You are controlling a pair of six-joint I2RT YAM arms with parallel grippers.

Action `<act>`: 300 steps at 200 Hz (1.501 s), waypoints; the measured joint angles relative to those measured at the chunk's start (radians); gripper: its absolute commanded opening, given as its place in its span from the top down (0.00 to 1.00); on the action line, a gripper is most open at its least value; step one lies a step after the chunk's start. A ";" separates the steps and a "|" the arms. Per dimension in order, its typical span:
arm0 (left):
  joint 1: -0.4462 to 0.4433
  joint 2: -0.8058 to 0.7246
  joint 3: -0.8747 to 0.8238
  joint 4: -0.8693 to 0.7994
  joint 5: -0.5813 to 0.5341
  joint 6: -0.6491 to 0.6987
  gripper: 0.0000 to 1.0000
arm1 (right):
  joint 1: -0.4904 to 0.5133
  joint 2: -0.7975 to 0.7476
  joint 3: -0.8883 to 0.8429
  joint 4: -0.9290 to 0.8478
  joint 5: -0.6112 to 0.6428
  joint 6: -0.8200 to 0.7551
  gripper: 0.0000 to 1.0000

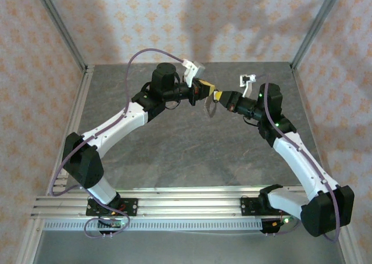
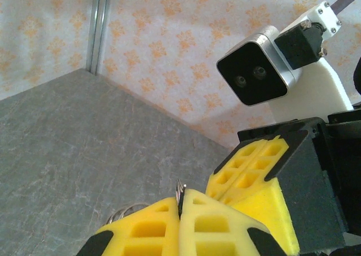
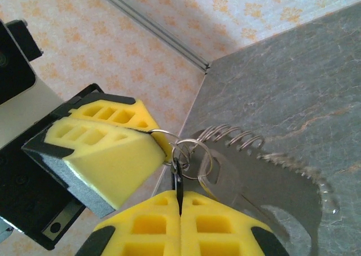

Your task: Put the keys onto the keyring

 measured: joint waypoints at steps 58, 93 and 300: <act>-0.002 0.000 0.000 0.007 0.001 0.000 1.00 | -0.075 -0.023 0.001 -0.005 -0.035 0.004 1.00; -0.006 0.000 0.000 0.008 0.001 0.000 1.00 | -0.083 -0.023 0.001 -0.020 -0.049 0.002 0.93; -0.008 0.000 -0.033 0.210 0.003 -0.160 1.00 | -0.104 0.032 0.027 0.224 0.083 0.248 0.70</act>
